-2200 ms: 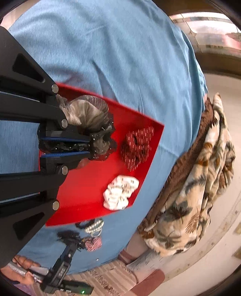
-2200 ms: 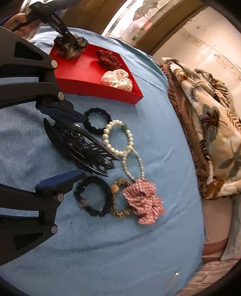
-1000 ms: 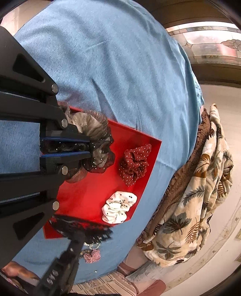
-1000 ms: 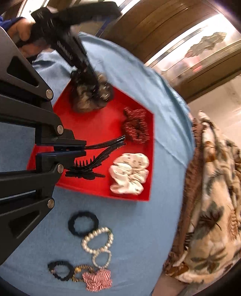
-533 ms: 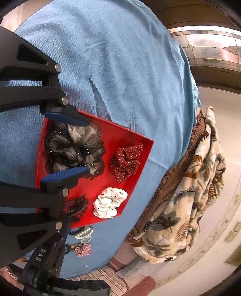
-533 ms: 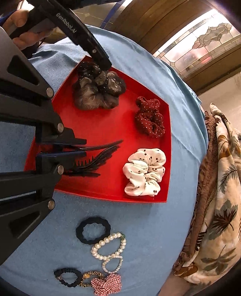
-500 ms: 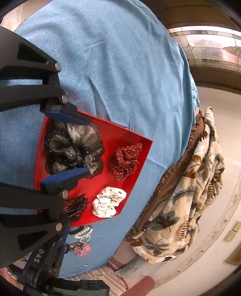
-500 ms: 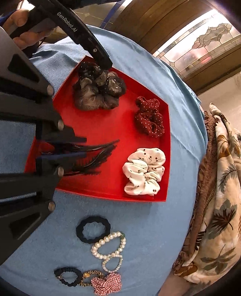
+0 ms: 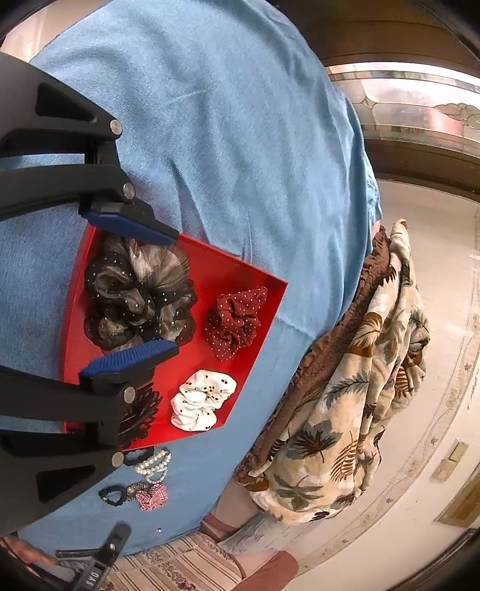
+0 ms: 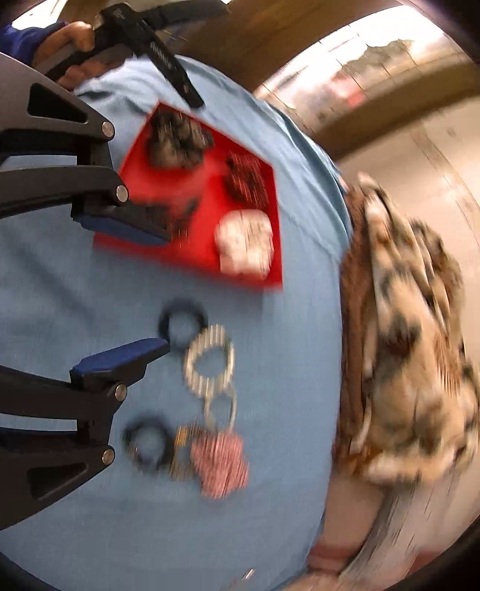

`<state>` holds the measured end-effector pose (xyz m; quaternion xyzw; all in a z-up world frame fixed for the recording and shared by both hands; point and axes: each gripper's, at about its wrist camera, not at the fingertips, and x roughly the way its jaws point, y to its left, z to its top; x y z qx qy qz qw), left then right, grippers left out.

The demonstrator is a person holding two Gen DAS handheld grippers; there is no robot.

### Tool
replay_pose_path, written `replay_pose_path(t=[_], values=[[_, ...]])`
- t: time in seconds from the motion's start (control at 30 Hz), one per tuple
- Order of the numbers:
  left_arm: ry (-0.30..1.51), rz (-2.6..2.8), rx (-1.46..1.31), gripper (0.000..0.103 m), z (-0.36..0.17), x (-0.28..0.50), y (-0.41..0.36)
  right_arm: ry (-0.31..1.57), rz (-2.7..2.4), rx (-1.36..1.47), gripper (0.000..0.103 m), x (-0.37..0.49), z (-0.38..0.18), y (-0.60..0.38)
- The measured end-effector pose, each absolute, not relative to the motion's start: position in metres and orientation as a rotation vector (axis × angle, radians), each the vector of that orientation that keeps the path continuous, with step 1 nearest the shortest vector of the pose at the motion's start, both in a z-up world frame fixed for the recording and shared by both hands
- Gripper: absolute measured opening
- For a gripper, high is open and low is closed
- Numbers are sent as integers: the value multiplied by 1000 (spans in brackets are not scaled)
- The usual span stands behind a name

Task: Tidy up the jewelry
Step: 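Set the black claw clip in the red tray and open the right tool, then move both tools to the pearl bracelets and black hair ties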

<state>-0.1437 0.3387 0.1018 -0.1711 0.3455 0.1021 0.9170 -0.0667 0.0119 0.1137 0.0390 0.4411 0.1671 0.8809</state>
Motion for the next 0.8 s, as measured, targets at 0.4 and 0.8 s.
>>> replay_pose_path(t=[0.4, 0.8], values=[[677, 106, -132, 53, 129, -150, 244, 932, 99, 207, 57, -63, 85, -138], [801, -121, -29, 53, 131, -86, 128, 923, 220, 238, 57, -39, 58, -127]])
